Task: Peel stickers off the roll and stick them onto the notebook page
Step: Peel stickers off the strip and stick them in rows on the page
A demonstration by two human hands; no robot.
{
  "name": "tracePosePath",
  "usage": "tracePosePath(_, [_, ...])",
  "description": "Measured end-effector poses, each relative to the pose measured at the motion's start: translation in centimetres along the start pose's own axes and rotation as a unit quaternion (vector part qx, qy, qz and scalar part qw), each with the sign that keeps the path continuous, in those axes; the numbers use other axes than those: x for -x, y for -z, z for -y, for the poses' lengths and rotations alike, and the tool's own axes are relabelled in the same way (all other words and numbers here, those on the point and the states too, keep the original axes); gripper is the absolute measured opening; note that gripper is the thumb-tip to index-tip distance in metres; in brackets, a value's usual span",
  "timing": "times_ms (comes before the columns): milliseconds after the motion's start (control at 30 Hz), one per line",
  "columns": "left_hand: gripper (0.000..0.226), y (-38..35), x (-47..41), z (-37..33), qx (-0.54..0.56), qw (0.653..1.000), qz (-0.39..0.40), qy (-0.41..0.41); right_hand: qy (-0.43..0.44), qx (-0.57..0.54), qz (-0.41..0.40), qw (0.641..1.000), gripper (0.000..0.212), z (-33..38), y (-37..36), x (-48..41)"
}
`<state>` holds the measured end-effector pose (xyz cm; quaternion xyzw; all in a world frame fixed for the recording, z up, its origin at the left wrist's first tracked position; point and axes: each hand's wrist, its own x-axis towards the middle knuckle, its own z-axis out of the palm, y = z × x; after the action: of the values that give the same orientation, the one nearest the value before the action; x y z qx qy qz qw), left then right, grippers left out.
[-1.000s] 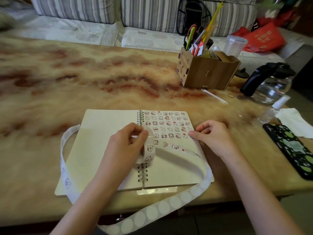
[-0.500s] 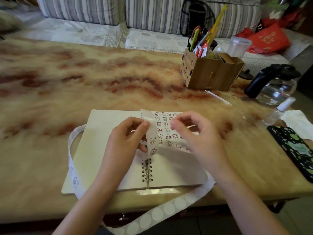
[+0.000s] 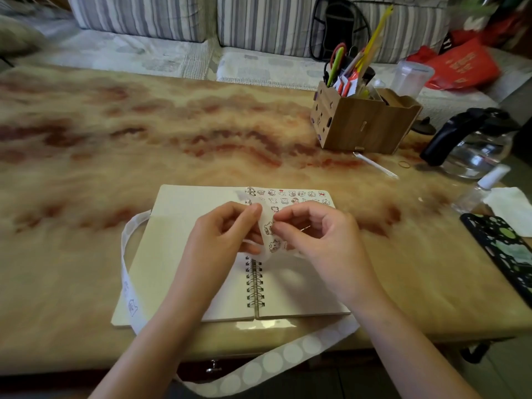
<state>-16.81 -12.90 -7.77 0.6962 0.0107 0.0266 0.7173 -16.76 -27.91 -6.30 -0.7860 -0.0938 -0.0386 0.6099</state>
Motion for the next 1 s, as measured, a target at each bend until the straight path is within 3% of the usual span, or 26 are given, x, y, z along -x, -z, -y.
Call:
tracePosePath(533, [0.011,0.23,0.25,-0.14,-0.031,0.999,0.005,0.016,0.063,0.119,-0.01,0.991,0.01,-0.2,-0.15,0.04])
tracePosePath(733, [0.011,0.3,0.39,-0.26,-0.069,0.998,-0.004,0.005,0.008,0.114,0.028,0.993,0.008,-0.05,-0.02,-0.08])
tracePosePath(1000, [0.005,0.4,0.27,-0.14,-0.14,0.988,-0.064,-0.028,0.019,0.153,0.048,0.987,0.01,0.38,-0.16,-0.01])
